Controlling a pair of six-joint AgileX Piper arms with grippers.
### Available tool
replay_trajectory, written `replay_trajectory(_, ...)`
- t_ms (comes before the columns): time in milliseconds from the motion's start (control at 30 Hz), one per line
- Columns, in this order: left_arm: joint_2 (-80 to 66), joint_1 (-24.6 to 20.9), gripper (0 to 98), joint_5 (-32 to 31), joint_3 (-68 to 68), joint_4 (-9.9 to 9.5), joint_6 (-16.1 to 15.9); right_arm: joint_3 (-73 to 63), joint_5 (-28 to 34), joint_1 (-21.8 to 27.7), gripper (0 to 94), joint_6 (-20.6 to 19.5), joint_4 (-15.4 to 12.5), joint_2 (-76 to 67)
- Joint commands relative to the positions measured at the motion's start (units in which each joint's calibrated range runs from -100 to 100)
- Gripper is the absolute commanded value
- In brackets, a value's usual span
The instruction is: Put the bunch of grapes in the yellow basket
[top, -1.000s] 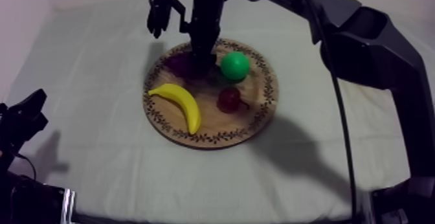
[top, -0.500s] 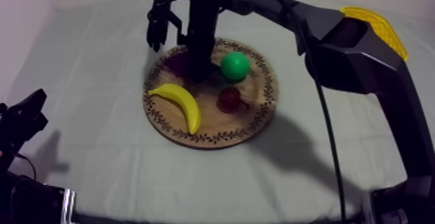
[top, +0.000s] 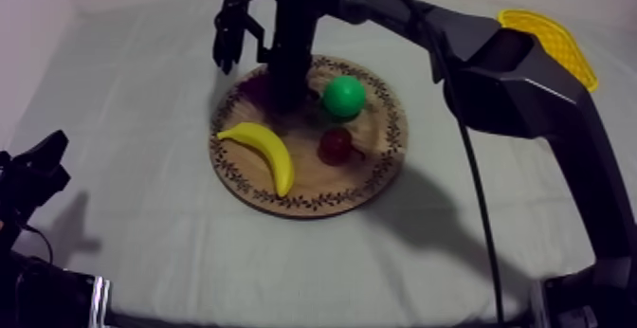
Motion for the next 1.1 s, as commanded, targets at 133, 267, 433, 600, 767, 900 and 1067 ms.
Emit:
replay_trajectory(133,0.0,0.0,0.1,0.0,0.0,0.02,0.0,1.7,0.0,1.1,31.9,0.4,0.9,-4.0)
replay_trajectory(267,0.0,0.0,0.1,0.0,0.0,0.02,0.0,3.6,-0.6,2.2,32.1,0.3,1.6,-7.9)
replay_trajectory(433,0.0,0.0,0.1,0.0,0.0,0.02,0.0,6.9,-2.9,3.9,32.7,0.0,2.5,-13.7)
replay_trajectory(600,0.0,0.0,0.1,0.0,0.0,0.02,0.0,9.0,-4.9,6.1,32.9,-1.1,3.3,-18.9)
replay_trajectory(767,0.0,0.0,0.1,0.0,0.0,0.02,0.0,11.9,-7.6,8.2,32.9,-3.2,3.8,-23.5)
replay_trajectory(900,0.0,0.0,0.1,0.0,0.0,0.02,0.0,15.0,-9.0,9.9,32.9,-5.1,3.9,-27.0)
replay_trajectory(1067,0.0,0.0,0.1,0.0,0.0,0.02,0.0,20.7,-12.0,12.0,32.9,-7.9,4.6,-31.8)
